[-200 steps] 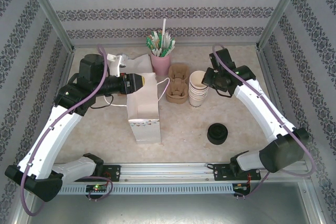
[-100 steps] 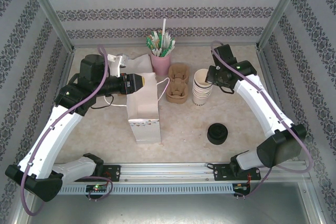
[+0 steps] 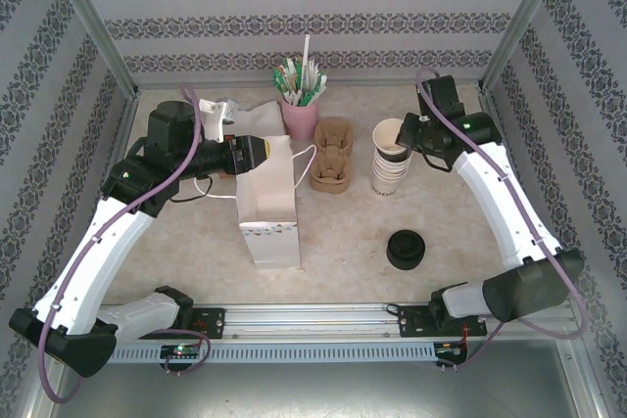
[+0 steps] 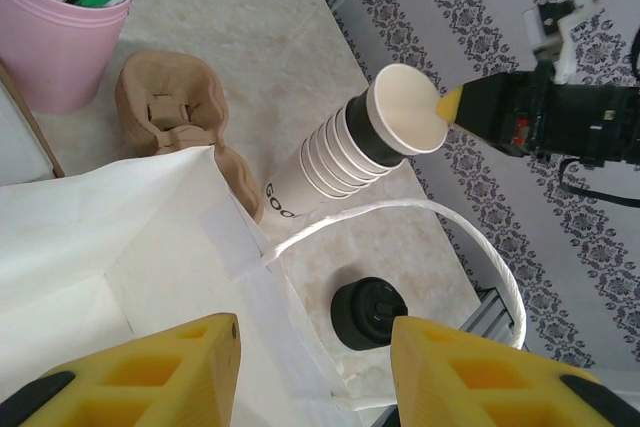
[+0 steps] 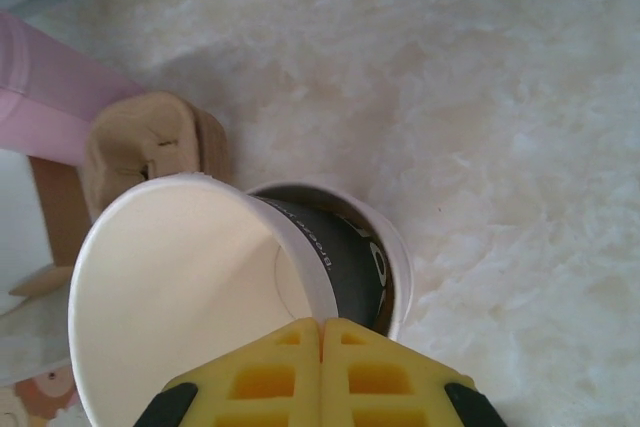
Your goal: Pack the takeout coffee
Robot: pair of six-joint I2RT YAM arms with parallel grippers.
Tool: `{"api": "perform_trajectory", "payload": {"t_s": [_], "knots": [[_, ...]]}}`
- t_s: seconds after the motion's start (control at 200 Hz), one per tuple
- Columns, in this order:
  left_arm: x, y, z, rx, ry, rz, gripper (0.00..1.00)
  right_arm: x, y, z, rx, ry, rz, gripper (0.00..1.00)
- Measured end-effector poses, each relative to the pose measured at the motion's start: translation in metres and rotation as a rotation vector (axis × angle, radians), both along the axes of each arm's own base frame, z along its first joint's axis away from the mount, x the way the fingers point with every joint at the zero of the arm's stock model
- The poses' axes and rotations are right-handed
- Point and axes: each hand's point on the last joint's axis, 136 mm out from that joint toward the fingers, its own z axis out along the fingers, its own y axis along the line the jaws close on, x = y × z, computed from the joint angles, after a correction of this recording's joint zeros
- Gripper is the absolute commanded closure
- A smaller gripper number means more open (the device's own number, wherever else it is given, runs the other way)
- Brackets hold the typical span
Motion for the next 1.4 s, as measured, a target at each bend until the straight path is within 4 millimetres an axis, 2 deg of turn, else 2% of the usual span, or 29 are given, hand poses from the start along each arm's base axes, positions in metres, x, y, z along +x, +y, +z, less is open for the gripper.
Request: {"api": "perform_trajectory", "payload": {"t_s": [0.16,0.205,0.35,0.475,0.54,0.639,0.739,0.869,0.964,1.044,1.194,1.284,1.399], "knots": [[-0.002,0.002,0.002,-0.006,-0.013,0.008,0.53,-0.008,-0.002,0.038,0.021,-0.093,0.003,1.00],[-0.003,0.002,0.004,-0.011,-0.017,0.011,0.53,-0.013,-0.004,0.057,0.031,-0.139,0.005,1.00],[-0.004,0.005,0.005,-0.018,-0.029,0.028,0.53,-0.035,-0.007,0.097,0.059,-0.239,0.011,1.00],[-0.003,0.008,0.010,-0.027,-0.050,0.048,0.53,-0.061,0.007,0.113,0.093,-0.281,0.068,1.00],[-0.004,0.010,0.011,-0.031,-0.059,0.061,0.53,-0.074,0.018,0.114,0.121,-0.285,0.103,1.00],[-0.006,0.014,0.015,-0.038,-0.078,0.084,0.52,-0.097,0.036,0.099,0.162,-0.256,0.164,1.00],[-0.008,0.017,0.018,-0.046,-0.091,0.099,0.53,-0.115,0.051,0.074,0.189,-0.201,0.206,1.00],[-0.008,0.017,0.016,-0.056,-0.082,0.107,0.53,-0.132,0.072,0.028,0.191,-0.103,0.263,1.00],[-0.007,0.017,0.014,-0.057,-0.071,0.111,0.53,-0.136,0.084,-0.006,0.162,-0.038,0.281,1.00],[-0.007,0.017,0.012,-0.056,-0.066,0.111,0.53,-0.138,0.087,-0.035,0.141,0.008,0.275,1.00],[-0.007,0.020,0.011,-0.049,-0.062,0.128,0.50,-0.140,0.081,-0.087,0.122,0.059,0.229,1.00],[-0.009,0.026,0.009,-0.036,-0.062,0.153,0.49,-0.141,0.080,-0.106,0.117,0.071,0.222,1.00],[-0.013,0.034,0.014,-0.031,-0.083,0.184,0.49,-0.137,0.080,-0.115,0.112,0.058,0.214,1.00]]}}
